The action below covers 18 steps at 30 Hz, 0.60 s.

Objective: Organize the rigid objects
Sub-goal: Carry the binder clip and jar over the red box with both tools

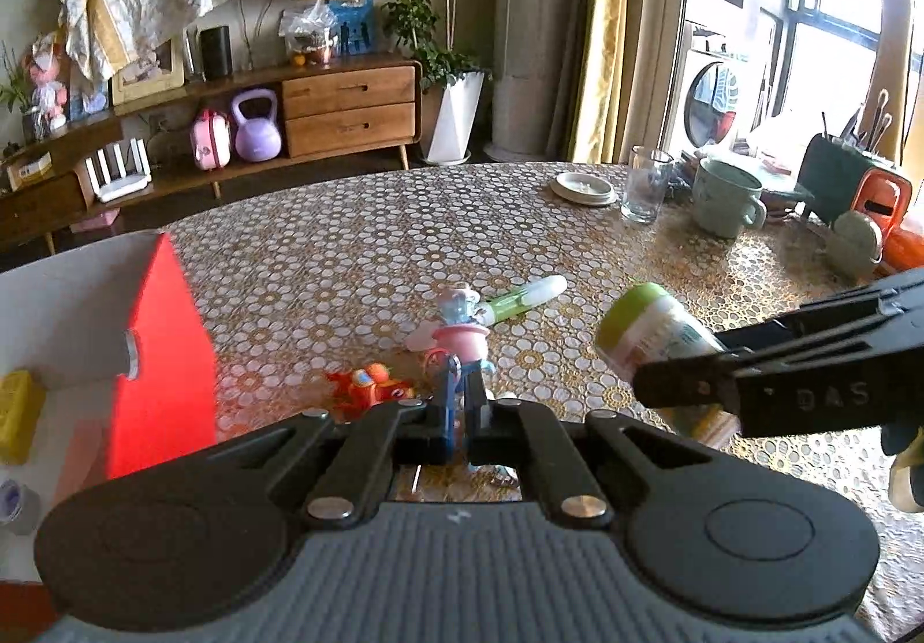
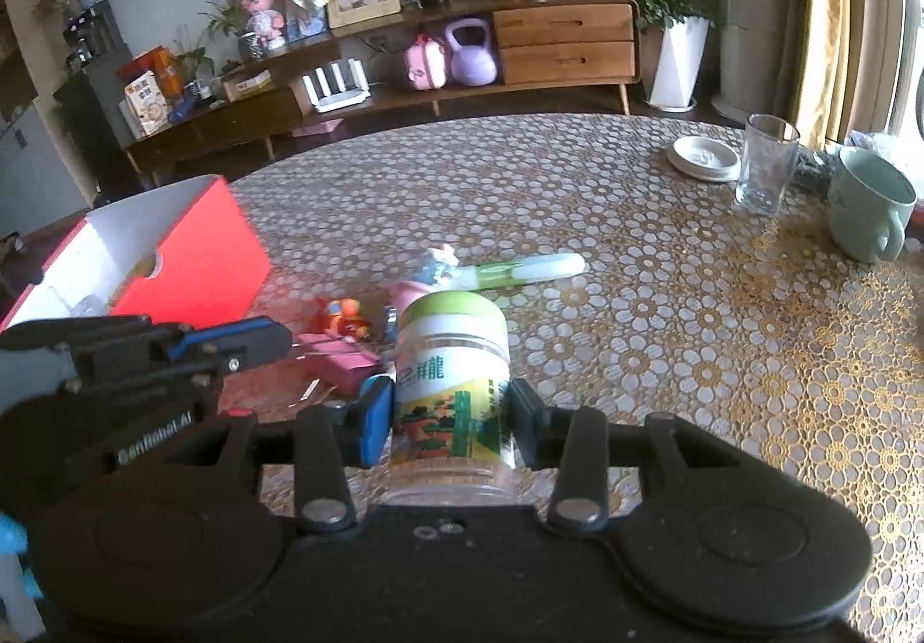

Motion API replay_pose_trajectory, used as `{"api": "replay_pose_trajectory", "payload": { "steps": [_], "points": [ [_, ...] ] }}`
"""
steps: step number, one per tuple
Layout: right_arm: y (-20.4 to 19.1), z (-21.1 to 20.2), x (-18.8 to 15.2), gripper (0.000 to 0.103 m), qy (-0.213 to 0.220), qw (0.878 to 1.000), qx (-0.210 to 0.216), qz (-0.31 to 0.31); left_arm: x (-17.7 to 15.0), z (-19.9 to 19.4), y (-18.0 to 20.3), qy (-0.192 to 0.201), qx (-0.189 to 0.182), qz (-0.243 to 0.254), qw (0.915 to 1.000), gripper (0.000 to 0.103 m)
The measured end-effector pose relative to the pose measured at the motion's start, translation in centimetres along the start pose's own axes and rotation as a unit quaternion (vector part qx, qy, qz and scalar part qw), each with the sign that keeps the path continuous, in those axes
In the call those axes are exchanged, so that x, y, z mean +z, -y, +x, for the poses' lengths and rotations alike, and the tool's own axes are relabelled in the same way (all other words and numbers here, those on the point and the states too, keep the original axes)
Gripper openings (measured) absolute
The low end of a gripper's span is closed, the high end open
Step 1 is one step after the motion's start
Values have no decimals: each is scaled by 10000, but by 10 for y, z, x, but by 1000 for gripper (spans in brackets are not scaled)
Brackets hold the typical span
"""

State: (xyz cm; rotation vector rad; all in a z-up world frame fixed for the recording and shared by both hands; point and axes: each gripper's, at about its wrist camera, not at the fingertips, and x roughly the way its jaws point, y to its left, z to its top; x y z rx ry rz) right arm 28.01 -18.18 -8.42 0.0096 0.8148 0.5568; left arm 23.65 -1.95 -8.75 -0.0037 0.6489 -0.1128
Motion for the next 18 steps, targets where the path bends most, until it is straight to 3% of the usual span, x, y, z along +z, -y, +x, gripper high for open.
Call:
{"api": "replay_pose_trajectory", "payload": {
  "steps": [9,12,13,15,16,17,18],
  "points": [
    [-4,-13,-21,42,-63,9998,165,-39,-20,-14,-7,-141,-72,99,9998,6],
    [-3,-12,-27,42,-127,9997,187,-6,-22,-7,-6,-214,-133,54,9997,11],
    [-1,-11,-29,42,-160,9997,203,22,-24,-4,-6,-221,-142,55,9996,19],
    [1,-10,-32,42,-214,9995,229,54,-27,0,-4,-183,-90,110,9997,45],
    [2,-8,-33,42,-234,9994,230,64,-29,1,-4,-124,-28,152,9998,70],
    [3,-8,-34,42,-244,9994,238,70,-31,3,-2,-17,56,201,9998,80],
    [3,-8,-35,42,-250,9994,246,83,-32,5,0,83,162,305,9994,80]
  ]
}}
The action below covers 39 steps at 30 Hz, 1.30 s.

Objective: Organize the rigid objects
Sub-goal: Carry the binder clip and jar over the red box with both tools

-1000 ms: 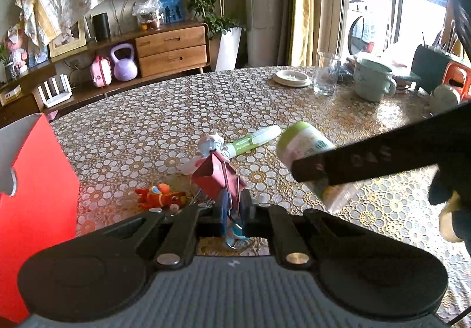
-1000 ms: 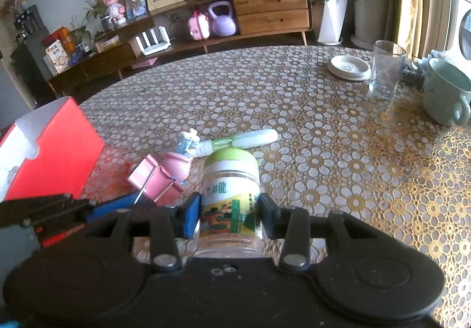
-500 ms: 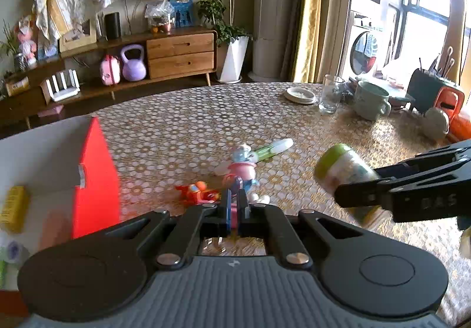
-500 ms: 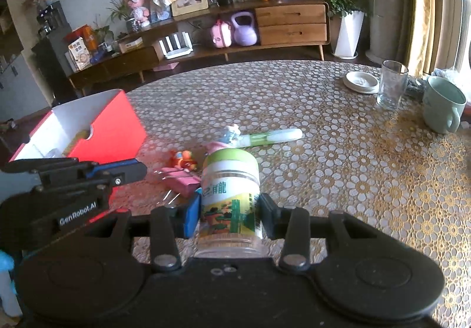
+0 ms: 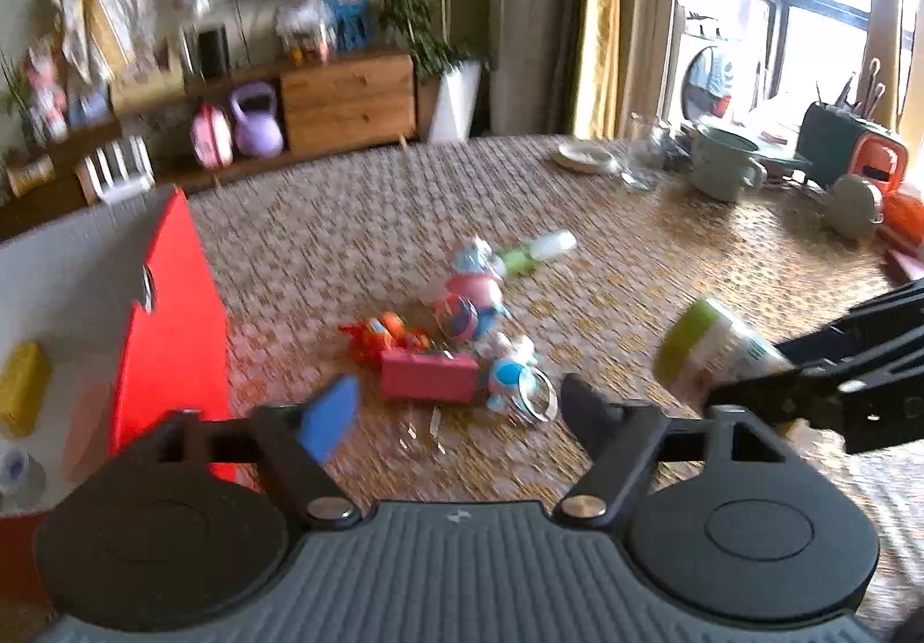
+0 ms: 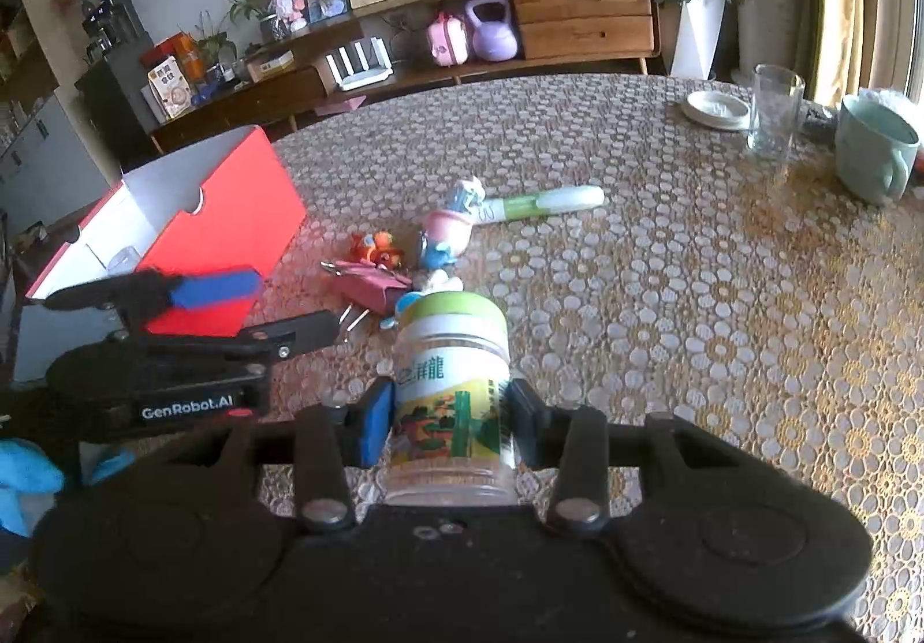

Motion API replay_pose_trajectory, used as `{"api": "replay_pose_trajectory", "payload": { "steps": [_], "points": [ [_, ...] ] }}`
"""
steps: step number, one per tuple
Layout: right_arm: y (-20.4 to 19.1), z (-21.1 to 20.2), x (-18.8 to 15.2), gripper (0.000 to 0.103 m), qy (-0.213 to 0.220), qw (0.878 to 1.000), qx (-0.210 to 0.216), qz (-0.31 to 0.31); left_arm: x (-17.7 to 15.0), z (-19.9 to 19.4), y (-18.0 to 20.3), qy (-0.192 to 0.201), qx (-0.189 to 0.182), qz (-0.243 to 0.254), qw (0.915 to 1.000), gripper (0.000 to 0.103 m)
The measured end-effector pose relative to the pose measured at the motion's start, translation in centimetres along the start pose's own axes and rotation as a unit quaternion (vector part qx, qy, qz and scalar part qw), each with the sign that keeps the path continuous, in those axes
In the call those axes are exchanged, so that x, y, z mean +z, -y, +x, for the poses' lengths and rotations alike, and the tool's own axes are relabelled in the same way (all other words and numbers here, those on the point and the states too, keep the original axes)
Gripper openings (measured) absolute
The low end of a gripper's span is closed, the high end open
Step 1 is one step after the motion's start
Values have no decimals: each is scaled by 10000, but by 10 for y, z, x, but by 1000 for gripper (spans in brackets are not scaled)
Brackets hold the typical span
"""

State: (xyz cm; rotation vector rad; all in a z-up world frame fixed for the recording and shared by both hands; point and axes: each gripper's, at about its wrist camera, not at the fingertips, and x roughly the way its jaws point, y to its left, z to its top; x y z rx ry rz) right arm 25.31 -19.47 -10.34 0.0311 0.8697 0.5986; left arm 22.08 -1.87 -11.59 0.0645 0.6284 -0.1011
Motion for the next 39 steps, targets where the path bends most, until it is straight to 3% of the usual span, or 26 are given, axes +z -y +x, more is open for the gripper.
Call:
{"api": "replay_pose_trajectory", "payload": {
  "steps": [4,15,20,23,31,39],
  "points": [
    [3,4,-1,42,-18,10000,17,49,0,23,9,-84,280,402,9988,80],
    [12,19,-4,42,-195,9997,-14,135,0,64,3,-286,693,413,9963,79],
    [13,23,-5,42,-261,9996,-37,143,0,71,1,-347,620,386,9967,65],
    [12,24,-5,42,-288,9995,-45,148,0,71,5,-332,550,465,9969,50],
    [3,23,-4,42,-371,9989,-296,47,3,60,8,-277,559,459,9970,49],
    [-25,4,2,42,-268,9987,-392,-193,10,21,1,-228,409,215,9987,49]
  ]
}}
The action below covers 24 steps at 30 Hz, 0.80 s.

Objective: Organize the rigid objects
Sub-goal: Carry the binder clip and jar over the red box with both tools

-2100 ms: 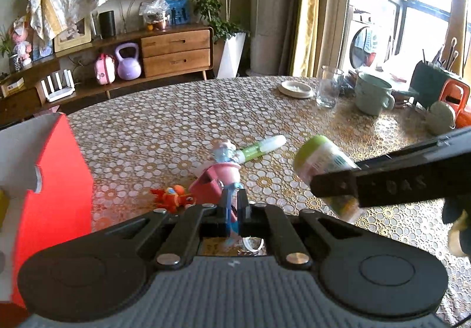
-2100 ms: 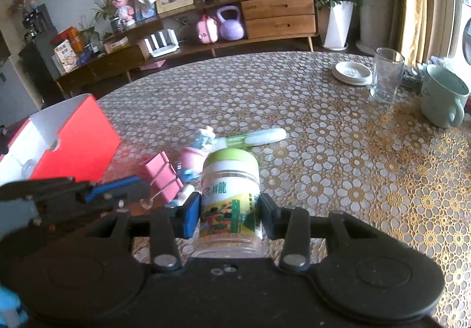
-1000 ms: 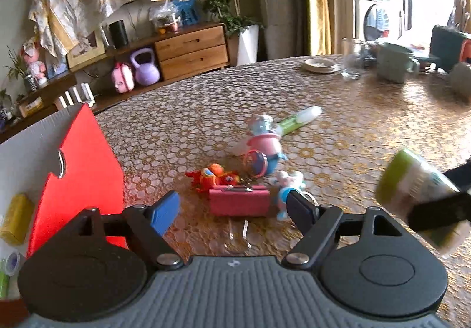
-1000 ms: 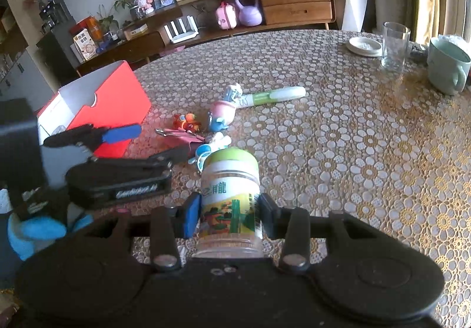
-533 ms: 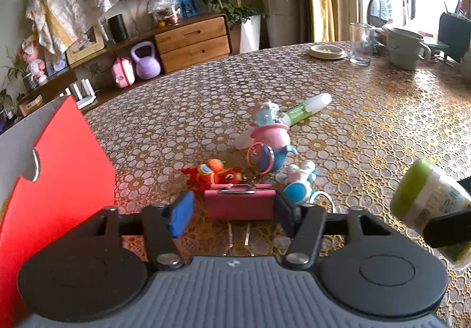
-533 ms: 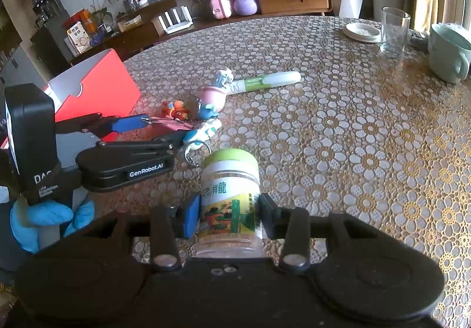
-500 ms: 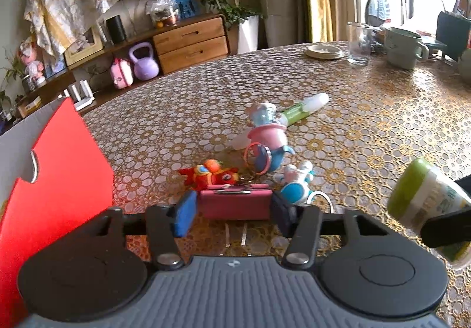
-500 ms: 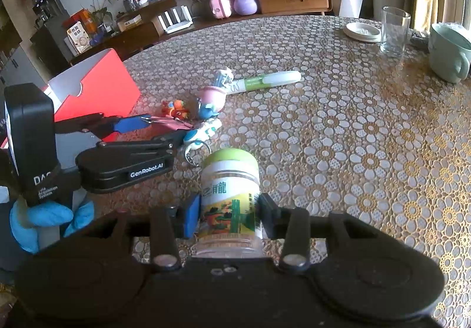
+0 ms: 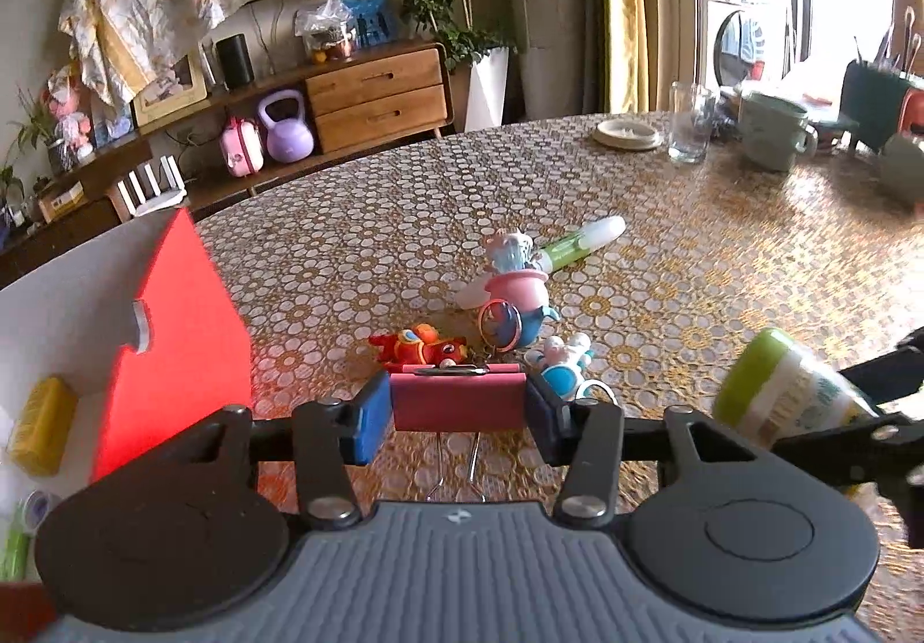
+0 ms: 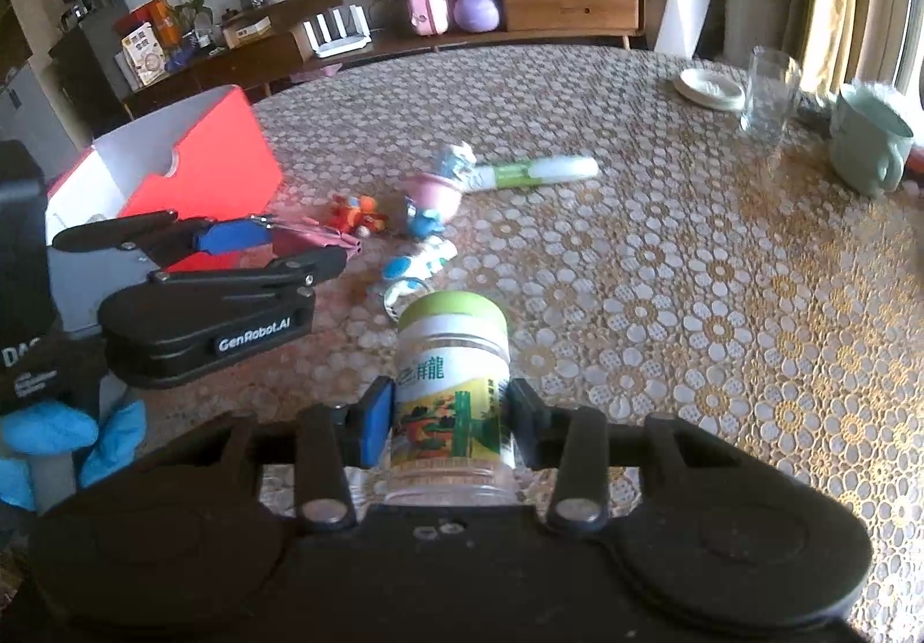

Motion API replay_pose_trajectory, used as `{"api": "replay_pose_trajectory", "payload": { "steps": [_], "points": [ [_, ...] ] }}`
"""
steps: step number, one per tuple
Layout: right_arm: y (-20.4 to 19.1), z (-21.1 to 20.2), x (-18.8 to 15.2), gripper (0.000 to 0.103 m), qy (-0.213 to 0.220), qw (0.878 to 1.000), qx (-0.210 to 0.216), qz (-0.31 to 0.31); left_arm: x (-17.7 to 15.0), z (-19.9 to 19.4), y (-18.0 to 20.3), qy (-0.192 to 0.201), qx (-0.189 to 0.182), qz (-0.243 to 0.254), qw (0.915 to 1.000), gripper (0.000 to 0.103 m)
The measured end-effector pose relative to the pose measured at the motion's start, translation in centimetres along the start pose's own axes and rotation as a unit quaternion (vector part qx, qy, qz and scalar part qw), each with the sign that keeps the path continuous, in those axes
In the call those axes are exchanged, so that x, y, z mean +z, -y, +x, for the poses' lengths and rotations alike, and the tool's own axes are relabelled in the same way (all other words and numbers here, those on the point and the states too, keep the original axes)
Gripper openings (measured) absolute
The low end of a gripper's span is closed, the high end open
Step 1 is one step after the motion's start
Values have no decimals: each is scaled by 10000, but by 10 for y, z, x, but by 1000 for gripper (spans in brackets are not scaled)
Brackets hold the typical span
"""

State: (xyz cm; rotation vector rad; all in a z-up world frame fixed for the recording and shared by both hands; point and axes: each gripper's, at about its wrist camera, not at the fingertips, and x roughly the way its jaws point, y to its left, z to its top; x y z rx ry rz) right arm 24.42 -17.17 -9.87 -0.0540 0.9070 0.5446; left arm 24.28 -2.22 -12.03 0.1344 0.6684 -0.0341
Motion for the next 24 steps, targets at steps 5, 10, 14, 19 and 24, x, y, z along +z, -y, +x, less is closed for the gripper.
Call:
{"api": "replay_pose_trajectory", "payload": {
  "steps": [5,10,14,19,24],
  "points": [
    [-26,-19,8,42,95,9996,-24,-246,6,-35,-14,8,-102,-213,9997,49],
    [-58,-36,19,42,234,9983,32,-525,13,-68,-35,28,-165,-449,9988,49],
    [-86,-45,31,42,331,9965,86,-768,17,-93,-54,76,-114,-517,9986,49],
    [-121,-48,45,42,434,9935,169,-1040,21,-117,-84,63,0,-659,9978,49],
    [-155,-42,59,42,475,9902,254,-1285,22,-131,-118,18,173,-788,9967,49]
  ]
}}
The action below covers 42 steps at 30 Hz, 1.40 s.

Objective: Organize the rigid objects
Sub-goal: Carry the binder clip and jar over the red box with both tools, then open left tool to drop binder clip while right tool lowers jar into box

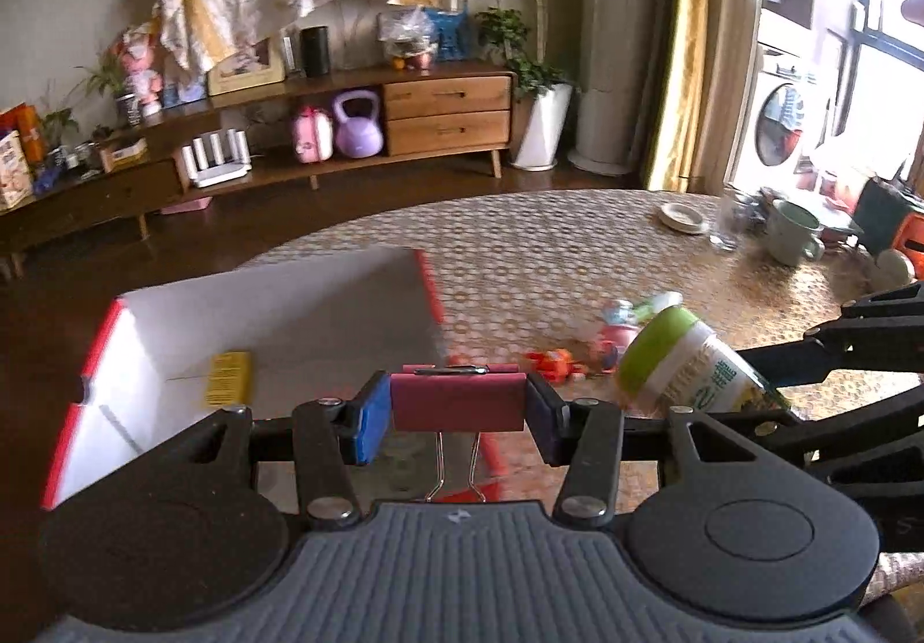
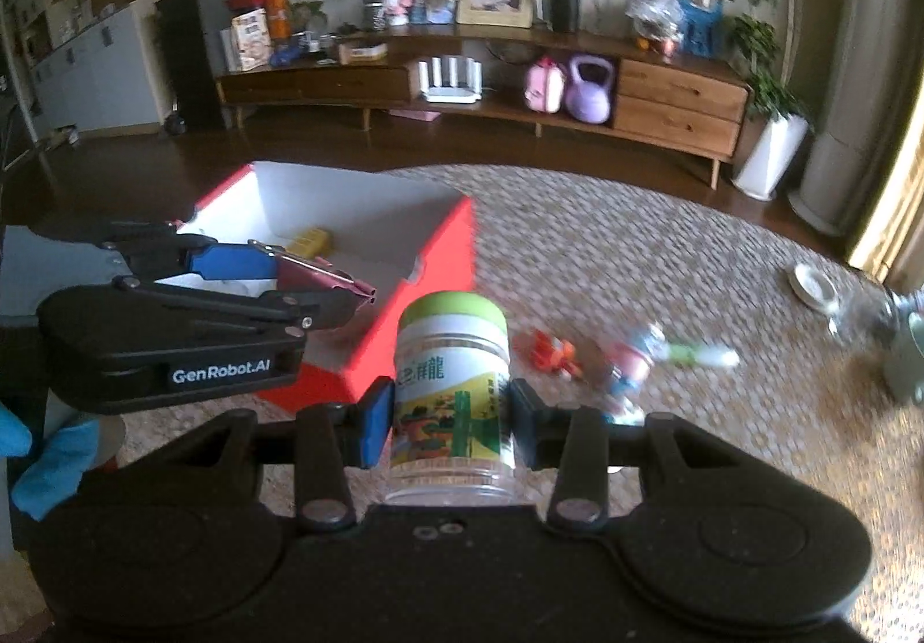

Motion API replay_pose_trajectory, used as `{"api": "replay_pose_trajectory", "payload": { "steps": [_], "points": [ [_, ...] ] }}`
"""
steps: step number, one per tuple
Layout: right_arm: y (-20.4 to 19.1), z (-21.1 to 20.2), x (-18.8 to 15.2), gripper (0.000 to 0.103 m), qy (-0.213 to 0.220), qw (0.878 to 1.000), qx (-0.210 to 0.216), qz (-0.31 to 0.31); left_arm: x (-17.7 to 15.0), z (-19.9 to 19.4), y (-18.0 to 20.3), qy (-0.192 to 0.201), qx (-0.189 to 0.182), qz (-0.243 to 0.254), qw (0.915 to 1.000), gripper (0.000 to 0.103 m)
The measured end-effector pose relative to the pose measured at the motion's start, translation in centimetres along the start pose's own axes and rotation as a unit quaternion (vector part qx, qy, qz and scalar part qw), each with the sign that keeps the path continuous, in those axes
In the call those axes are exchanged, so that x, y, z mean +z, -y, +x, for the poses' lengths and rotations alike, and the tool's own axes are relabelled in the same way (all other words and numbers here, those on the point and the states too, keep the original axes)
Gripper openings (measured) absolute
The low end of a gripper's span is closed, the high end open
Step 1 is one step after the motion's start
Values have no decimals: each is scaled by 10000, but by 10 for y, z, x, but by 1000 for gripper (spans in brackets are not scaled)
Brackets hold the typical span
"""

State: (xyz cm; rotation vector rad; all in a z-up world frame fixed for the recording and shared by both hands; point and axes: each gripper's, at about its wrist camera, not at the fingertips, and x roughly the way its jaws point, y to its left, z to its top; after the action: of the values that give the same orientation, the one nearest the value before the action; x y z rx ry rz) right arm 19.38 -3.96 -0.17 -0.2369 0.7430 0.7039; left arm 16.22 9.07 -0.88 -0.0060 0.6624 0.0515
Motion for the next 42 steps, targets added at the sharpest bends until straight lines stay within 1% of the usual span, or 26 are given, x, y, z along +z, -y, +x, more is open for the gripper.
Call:
{"api": "replay_pose_trajectory", "payload": {
  "steps": [7,12,15,20,22,23,28,33,35,38,40,42],
  "points": [
    [-33,26,23,42,-44,9996,119,-261,5,-5,-53,-94,310,-150,9994,49],
    [-54,46,37,42,-96,9990,165,-405,7,0,-89,-171,590,-263,9978,49],
    [-64,61,46,42,-125,9986,154,-494,10,10,-111,-268,767,-387,9959,49],
    [-80,92,54,42,-248,9972,149,-686,13,35,-142,-483,961,-505,9929,49],
    [-86,108,56,42,-368,9965,108,-749,14,46,-151,-571,1044,-572,9912,49],
    [-87,116,56,42,-442,9962,87,-750,15,55,-156,-683,1046,-589,9904,49],
    [-90,154,55,42,-722,9947,-128,-719,12,90,-167,-1072,1243,-501,9852,49],
    [-90,178,49,42,-973,9924,-224,-724,5,118,-165,-1507,1378,-382,9782,49],
    [-90,184,47,42,-1054,9913,-221,-762,2,126,-164,-1647,1401,-389,9756,49],
    [-93,185,45,42,-1027,9908,-218,-850,-3,131,-161,-1793,1400,-349,9732,49],
    [-95,185,44,42,-1068,9906,-196,-832,-2,133,-162,-1814,1432,-369,9722,49],
    [-96,187,44,42,-1085,9897,-216,-906,1,135,-166,-1873,1385,-432,9715,49]
  ]
}}
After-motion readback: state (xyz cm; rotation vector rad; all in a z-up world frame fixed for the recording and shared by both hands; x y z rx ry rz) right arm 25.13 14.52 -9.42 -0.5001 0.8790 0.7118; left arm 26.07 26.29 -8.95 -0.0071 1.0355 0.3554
